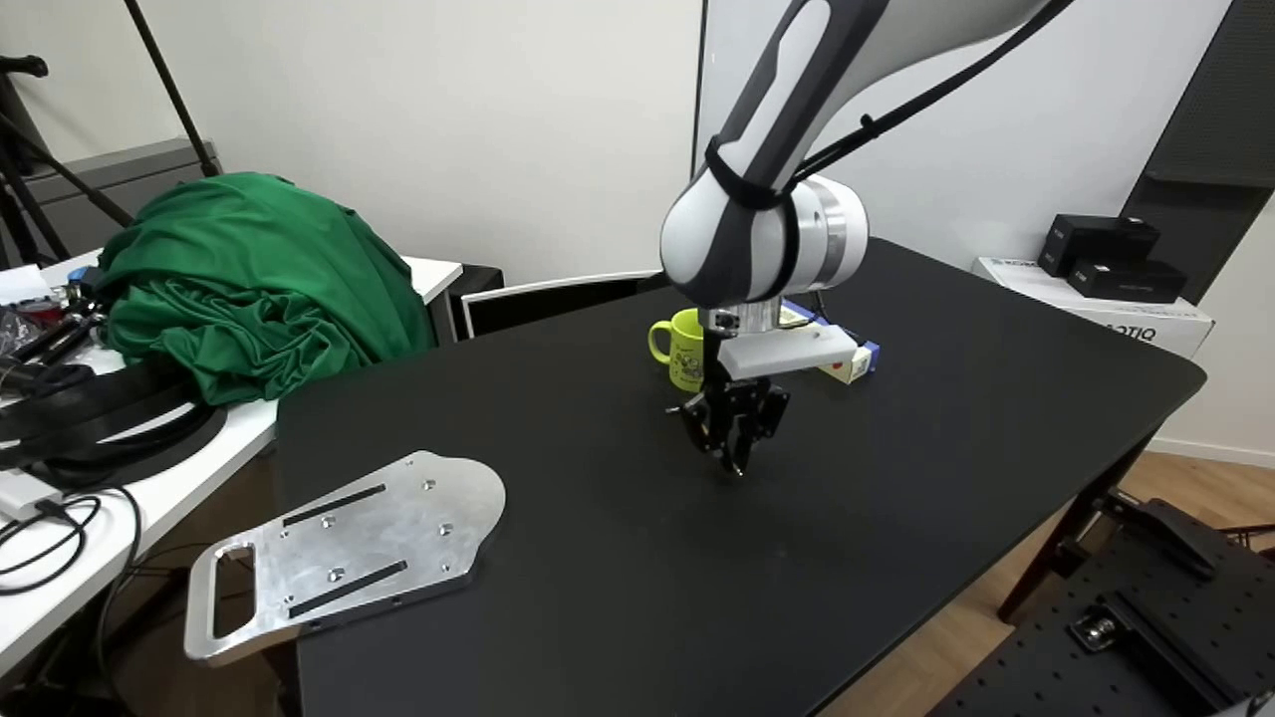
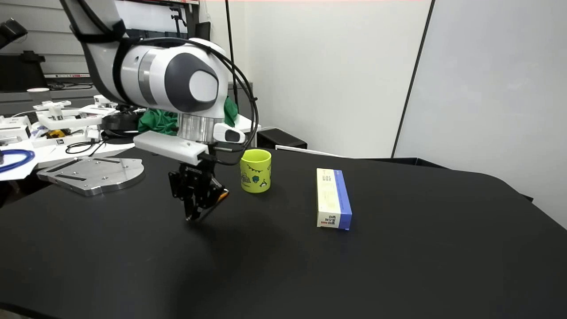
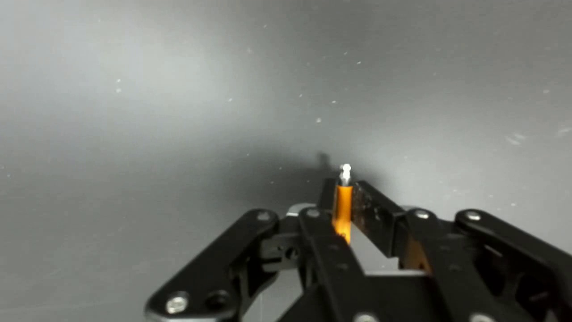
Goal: Put the wrench inside the yellow mug
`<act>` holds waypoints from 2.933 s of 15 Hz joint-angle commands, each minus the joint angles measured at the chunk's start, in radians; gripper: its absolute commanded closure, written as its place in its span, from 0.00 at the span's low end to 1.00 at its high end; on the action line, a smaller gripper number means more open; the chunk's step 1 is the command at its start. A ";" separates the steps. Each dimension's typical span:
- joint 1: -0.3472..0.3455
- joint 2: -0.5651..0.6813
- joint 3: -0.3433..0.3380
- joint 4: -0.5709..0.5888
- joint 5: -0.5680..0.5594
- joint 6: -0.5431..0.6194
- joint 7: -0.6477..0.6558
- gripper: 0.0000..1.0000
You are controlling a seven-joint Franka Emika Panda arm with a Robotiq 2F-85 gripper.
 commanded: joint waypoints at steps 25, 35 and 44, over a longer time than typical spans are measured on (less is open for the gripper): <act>-0.199 0.045 -0.099 0.435 0.785 -0.804 0.285 0.96; -0.217 0.079 -0.152 0.469 0.856 -0.842 0.300 0.96; -0.242 0.128 -0.181 0.485 0.860 -0.825 0.288 0.96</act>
